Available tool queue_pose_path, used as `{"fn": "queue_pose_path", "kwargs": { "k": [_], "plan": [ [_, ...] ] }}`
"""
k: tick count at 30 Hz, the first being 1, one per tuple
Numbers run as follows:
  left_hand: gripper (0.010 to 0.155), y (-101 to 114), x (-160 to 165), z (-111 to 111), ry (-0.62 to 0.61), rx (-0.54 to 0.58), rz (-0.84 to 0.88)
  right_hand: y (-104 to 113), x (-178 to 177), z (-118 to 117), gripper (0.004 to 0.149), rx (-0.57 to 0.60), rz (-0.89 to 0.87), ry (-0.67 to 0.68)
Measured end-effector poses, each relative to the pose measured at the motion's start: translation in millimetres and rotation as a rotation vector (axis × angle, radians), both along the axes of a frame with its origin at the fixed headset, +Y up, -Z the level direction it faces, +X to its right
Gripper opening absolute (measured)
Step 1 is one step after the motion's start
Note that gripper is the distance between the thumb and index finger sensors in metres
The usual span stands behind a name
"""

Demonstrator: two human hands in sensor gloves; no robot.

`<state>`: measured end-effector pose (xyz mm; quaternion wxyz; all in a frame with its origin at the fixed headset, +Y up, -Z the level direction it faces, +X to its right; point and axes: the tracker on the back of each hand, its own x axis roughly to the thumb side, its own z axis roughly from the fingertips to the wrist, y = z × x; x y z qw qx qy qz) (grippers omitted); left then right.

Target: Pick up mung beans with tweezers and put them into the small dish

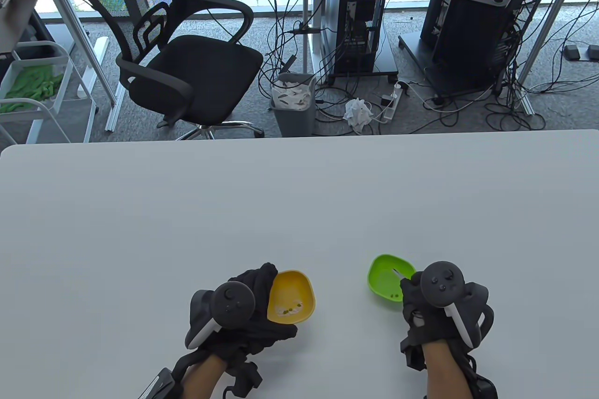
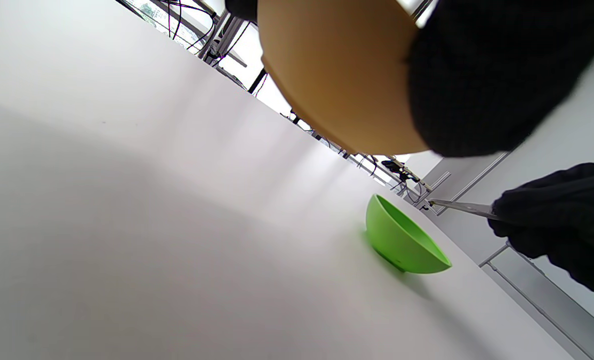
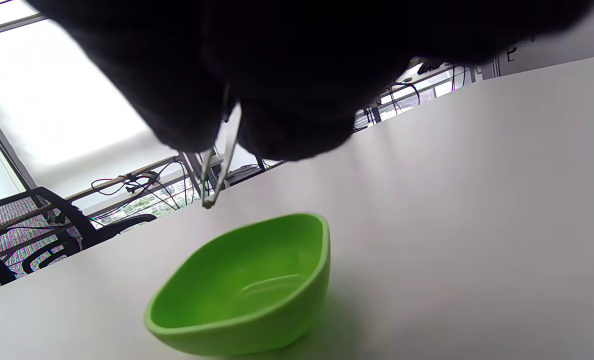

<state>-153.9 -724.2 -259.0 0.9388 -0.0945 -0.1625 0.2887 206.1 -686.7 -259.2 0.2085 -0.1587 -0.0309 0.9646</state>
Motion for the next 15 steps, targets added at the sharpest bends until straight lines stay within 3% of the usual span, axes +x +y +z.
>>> {"fn": "queue_pose_path", "kwargs": {
  "k": [15],
  "plan": [
    [0.121, 0.0, 0.2, 0.5, 0.000, 0.002, -0.001, 1.3, -1.2, 2.6, 0.036, 0.014, -0.020, 0.009]
  ]
}}
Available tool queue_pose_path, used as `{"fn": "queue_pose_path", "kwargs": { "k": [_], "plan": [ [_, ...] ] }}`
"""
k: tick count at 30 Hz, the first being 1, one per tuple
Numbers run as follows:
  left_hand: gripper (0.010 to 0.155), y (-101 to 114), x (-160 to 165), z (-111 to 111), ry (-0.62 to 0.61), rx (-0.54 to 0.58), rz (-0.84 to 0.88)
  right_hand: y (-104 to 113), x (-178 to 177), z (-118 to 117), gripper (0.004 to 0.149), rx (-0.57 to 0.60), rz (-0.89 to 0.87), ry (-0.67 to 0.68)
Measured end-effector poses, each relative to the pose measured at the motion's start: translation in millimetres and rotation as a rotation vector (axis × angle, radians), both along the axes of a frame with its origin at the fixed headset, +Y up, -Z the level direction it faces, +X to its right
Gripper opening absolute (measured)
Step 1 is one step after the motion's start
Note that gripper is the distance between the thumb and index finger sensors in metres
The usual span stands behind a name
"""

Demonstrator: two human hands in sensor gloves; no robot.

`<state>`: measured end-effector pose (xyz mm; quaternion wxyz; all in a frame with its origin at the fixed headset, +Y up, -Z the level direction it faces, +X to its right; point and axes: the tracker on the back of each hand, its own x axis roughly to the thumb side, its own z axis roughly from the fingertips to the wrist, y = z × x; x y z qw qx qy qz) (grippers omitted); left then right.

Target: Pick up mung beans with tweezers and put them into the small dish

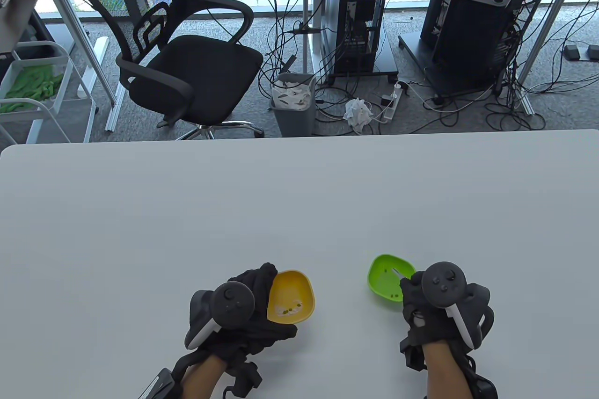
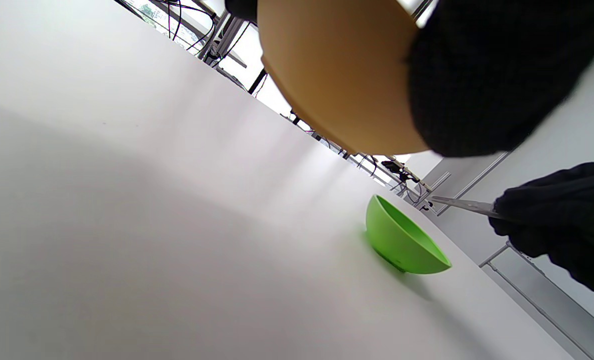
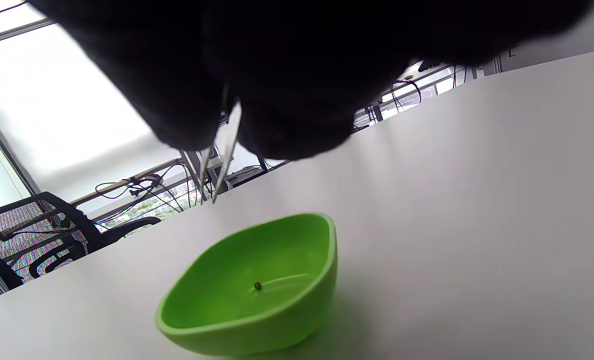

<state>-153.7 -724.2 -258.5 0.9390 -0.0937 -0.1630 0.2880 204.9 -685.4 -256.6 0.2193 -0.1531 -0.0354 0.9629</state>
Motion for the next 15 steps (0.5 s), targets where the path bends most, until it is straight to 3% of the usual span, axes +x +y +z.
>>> {"fn": "queue_pose_path", "kwargs": {
  "k": [8, 15],
  "plan": [
    [0.122, 0, 1, 0, -0.004, 0.004, -0.005, 29, -46, 20, 0.036, 0.146, 0.018, 0.181],
    [0.121, 0, 2, 0, -0.009, 0.001, -0.011, 37, -108, 33, 0.036, 0.174, 0.069, 0.400]
  ]
}}
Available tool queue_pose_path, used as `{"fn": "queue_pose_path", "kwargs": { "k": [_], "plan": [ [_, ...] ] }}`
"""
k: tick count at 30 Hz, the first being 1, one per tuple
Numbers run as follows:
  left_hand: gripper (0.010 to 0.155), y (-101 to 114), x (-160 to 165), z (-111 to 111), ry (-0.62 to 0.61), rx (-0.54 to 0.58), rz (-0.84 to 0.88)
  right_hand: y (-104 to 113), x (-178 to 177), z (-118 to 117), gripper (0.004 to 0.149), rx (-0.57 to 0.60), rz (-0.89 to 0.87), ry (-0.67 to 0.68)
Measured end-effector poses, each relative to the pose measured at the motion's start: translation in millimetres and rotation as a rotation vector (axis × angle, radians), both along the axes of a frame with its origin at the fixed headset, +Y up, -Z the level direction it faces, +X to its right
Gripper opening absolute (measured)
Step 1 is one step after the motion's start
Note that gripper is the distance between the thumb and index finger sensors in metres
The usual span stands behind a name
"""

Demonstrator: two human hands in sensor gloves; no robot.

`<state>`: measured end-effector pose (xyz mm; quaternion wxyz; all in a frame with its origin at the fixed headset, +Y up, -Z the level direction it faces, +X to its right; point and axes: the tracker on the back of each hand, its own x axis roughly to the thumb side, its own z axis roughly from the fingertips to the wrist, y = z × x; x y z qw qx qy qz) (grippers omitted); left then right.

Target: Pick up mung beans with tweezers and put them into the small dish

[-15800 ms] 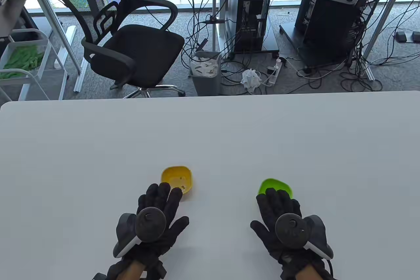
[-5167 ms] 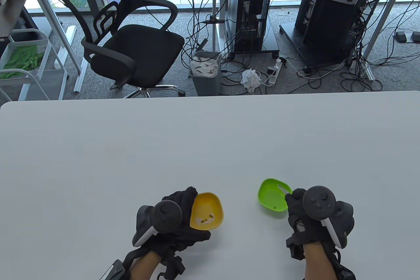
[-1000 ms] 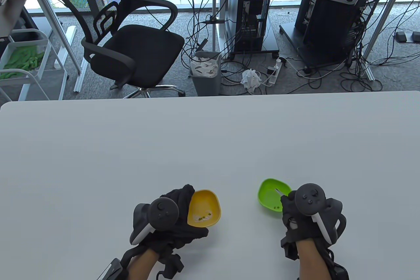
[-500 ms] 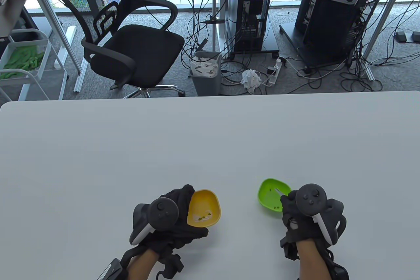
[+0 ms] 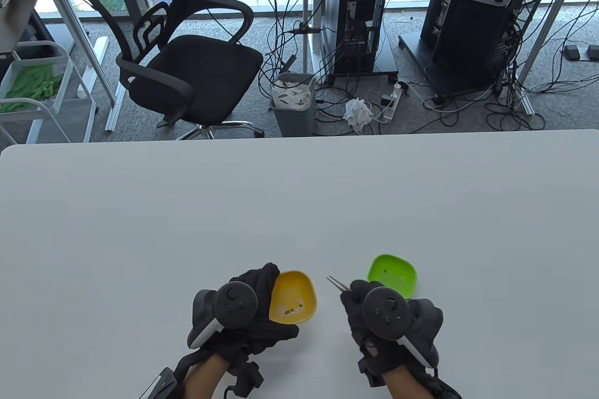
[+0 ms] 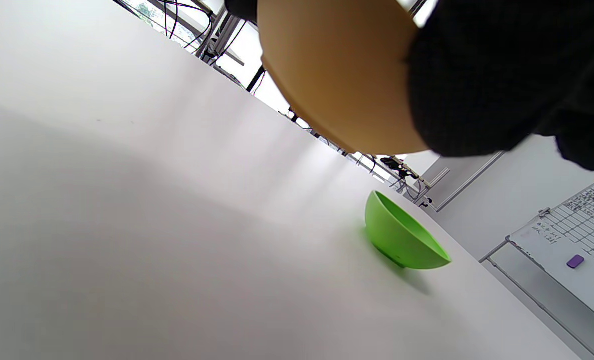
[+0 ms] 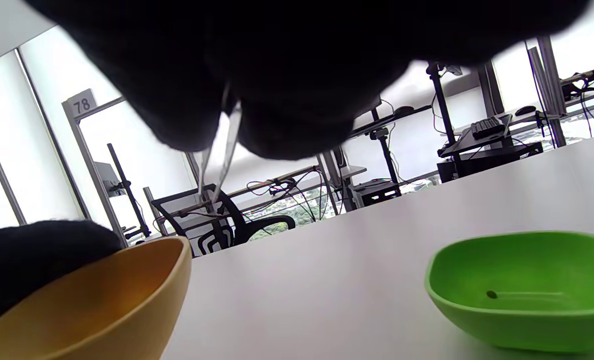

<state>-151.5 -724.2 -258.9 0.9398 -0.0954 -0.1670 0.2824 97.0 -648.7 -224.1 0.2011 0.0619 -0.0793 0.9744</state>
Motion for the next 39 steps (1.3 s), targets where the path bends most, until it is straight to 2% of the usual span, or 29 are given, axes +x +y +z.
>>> {"fn": "queue_pose_path", "kwargs": {
  "k": [8, 30, 39],
  "plan": [
    [0.122, 1, 2, 1, -0.005, 0.007, -0.005, -15, -42, 1, 0.036, -0.091, 0.126, 0.153],
    [0.122, 0, 7, 2, -0.020, 0.009, -0.035, -20, -58, -1, 0.036, -0.181, 0.224, 0.178],
    [0.122, 0, 7, 1, -0.019, 0.003, -0.033, -20, -59, -1, 0.035, -0.171, 0.228, 0.176]
  ]
}}
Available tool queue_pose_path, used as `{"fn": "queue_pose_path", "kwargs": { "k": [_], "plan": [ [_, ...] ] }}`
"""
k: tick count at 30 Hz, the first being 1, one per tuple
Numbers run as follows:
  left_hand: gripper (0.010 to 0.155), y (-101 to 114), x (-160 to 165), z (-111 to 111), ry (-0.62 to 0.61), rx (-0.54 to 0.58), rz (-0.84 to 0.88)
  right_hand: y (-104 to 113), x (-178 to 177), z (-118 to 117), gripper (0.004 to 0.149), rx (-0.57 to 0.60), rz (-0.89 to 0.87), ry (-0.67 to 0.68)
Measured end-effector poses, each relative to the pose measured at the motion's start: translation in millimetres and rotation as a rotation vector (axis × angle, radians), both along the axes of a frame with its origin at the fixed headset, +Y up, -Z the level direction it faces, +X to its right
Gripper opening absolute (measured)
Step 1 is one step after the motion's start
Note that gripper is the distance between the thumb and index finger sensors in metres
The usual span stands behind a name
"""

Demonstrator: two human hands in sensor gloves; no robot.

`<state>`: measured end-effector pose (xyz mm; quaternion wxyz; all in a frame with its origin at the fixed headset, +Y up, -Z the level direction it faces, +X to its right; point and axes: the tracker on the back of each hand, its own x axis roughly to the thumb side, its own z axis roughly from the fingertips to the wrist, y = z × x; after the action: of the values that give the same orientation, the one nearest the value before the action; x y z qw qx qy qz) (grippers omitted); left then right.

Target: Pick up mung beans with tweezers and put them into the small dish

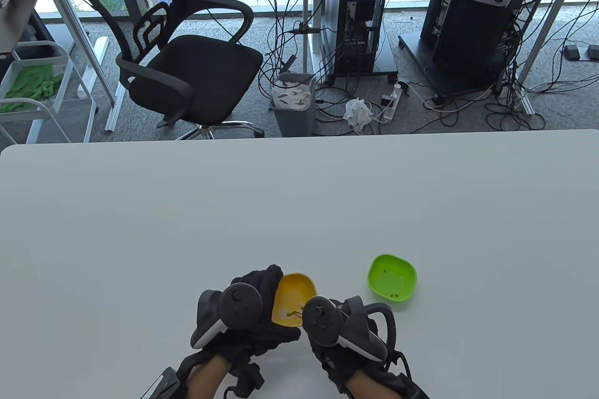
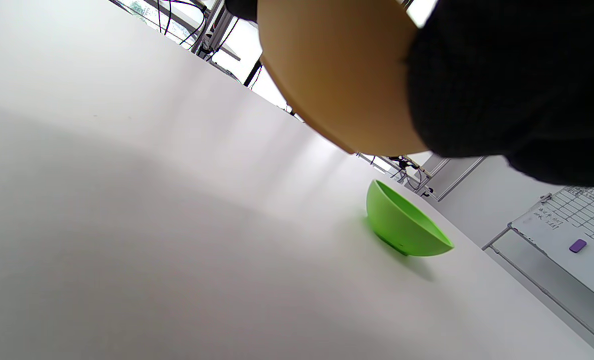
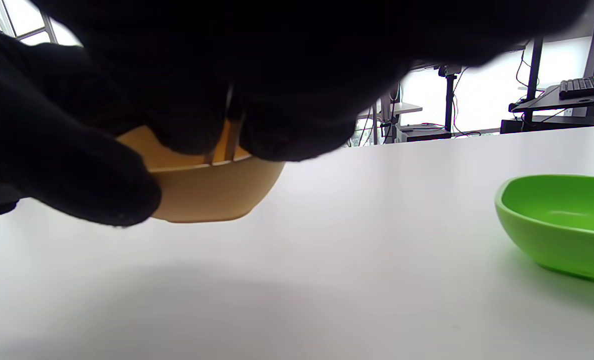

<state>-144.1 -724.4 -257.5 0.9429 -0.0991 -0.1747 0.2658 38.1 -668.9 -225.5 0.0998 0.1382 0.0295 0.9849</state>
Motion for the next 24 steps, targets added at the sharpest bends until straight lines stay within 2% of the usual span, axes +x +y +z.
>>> {"fn": "queue_pose_path", "kwargs": {
  "k": [5, 8, 10, 14, 18, 24],
  "plan": [
    [0.122, 1, -1, 0, 0.007, 0.002, 0.009, 1, 3, -1, 0.035, 0.017, -0.028, -0.006],
    [0.122, 1, -3, -1, 0.014, 0.001, 0.017, 10, 15, 0, 0.035, 0.064, -0.102, -0.034],
    [0.122, 1, -4, -1, 0.018, -0.002, 0.022, 19, 31, -1, 0.035, 0.104, -0.160, -0.086],
    [0.121, 2, -5, -1, 0.027, 0.003, 0.036, 33, 95, -7, 0.035, 0.166, -0.242, -0.292],
    [0.121, 2, -5, -1, 0.022, 0.007, 0.035, 21, 150, -13, 0.035, 0.156, -0.258, -0.495],
    [0.122, 0, -4, 1, 0.014, 0.002, 0.026, -6, 168, -27, 0.035, 0.054, -0.238, -0.567]
  ]
}}
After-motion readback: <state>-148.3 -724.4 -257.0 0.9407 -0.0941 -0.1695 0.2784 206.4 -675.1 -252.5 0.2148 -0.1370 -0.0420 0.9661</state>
